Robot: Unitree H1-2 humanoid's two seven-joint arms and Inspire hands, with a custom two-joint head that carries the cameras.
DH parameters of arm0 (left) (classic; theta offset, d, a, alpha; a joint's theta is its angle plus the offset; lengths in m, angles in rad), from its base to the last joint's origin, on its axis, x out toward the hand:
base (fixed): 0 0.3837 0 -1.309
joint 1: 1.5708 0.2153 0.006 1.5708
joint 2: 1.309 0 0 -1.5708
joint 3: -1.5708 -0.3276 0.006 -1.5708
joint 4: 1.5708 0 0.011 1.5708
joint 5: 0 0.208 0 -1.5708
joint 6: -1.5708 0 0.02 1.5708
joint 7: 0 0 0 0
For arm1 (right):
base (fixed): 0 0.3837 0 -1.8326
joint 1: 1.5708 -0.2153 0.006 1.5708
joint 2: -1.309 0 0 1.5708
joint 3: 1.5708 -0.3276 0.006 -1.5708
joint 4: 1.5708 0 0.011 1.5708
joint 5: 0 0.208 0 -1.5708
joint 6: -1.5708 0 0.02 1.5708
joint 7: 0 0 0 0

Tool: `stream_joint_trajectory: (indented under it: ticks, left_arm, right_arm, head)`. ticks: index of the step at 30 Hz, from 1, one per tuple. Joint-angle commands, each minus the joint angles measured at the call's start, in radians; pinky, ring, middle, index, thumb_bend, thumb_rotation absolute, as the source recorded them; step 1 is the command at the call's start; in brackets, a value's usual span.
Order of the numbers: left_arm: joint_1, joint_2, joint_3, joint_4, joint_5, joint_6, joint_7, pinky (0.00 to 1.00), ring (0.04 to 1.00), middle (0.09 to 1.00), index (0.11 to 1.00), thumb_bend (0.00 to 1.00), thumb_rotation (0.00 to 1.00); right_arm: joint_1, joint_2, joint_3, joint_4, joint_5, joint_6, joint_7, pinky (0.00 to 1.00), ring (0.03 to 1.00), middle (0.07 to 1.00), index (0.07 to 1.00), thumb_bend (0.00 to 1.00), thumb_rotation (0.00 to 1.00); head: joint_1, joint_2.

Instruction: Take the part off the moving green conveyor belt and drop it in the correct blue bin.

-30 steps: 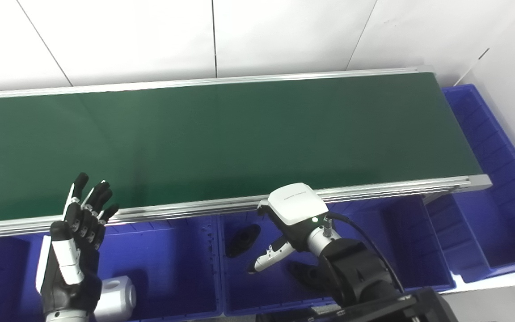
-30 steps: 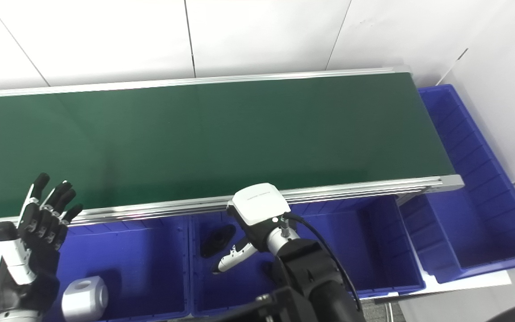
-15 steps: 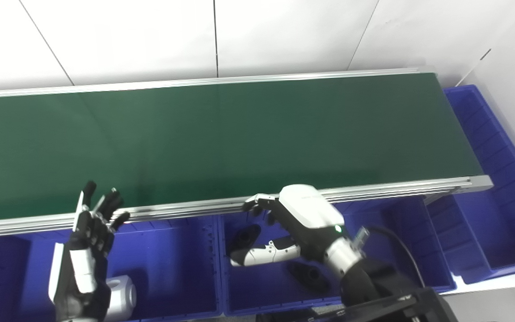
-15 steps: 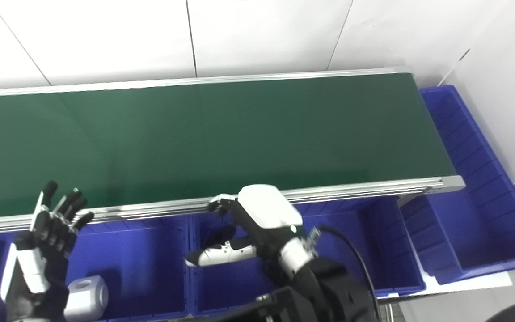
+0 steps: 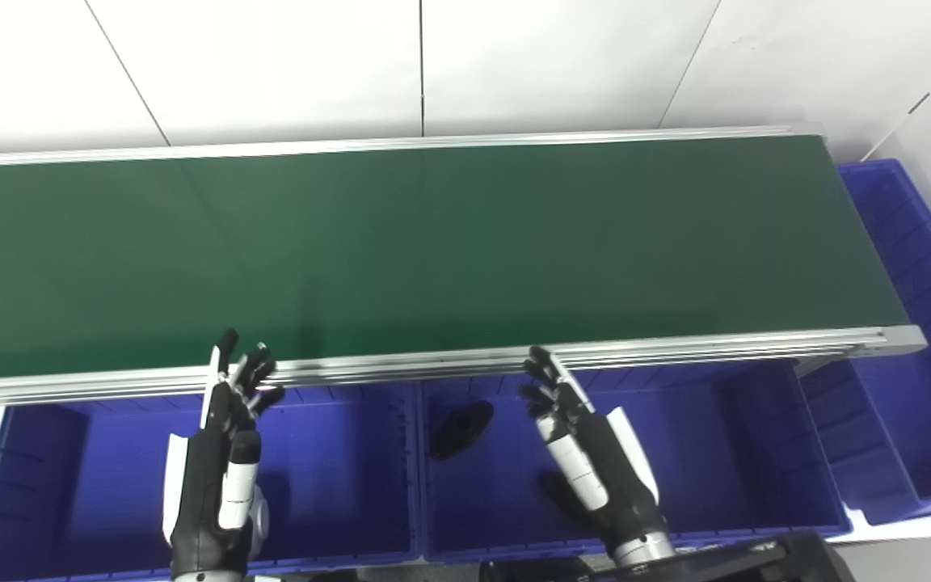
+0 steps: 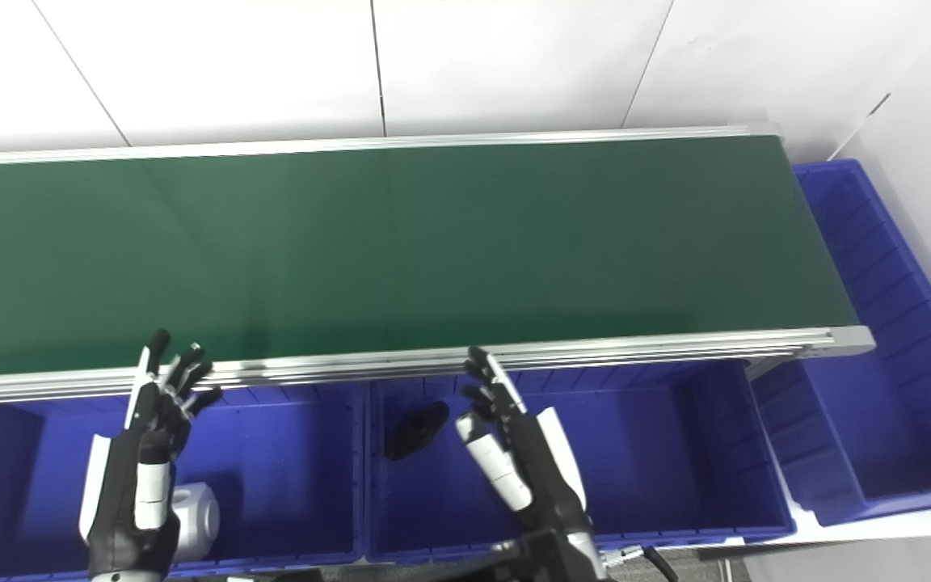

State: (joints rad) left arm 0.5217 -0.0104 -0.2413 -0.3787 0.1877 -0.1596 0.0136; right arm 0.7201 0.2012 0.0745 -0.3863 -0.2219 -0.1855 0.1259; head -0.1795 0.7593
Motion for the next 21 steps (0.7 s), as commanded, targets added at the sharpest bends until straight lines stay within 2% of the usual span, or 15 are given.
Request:
stream_joint_trajectory:
  ticks: [1,5,12,21]
  left_arm:
    - [0.013,-0.010,0.007,-0.011,0.031,-0.121,0.039,0.84,0.913,0.934,1.000,0.85,1.00]
    - [0.017,-0.019,0.013,0.011,0.040,-0.163,0.046,0.81,0.900,0.922,0.992,0.85,1.00]
    - [0.008,-0.029,0.011,0.039,0.051,-0.180,0.048,0.74,0.868,0.899,0.952,0.88,0.98]
    - [-0.006,-0.033,0.029,0.079,0.035,-0.202,0.053,0.76,0.888,0.918,0.941,0.90,0.98]
  right_arm:
    - [-0.017,0.014,0.023,-0.006,0.053,-0.121,-0.044,0.89,0.908,0.963,0.999,0.73,0.99]
    - [-0.031,-0.016,0.036,0.030,0.064,-0.156,-0.076,0.91,0.921,0.986,1.000,0.73,1.00]
    - [-0.043,-0.048,0.052,0.074,0.045,-0.193,-0.124,0.94,0.945,1.000,1.000,0.70,1.00]
    - [-0.066,-0.075,0.066,0.146,0.005,-0.278,-0.180,0.98,0.974,1.000,1.000,0.68,1.00]
  head:
    - [0.021,-0.009]
    - [0.044,-0.029]
    - [0.055,-0.061]
    - [0.062,-0.100]
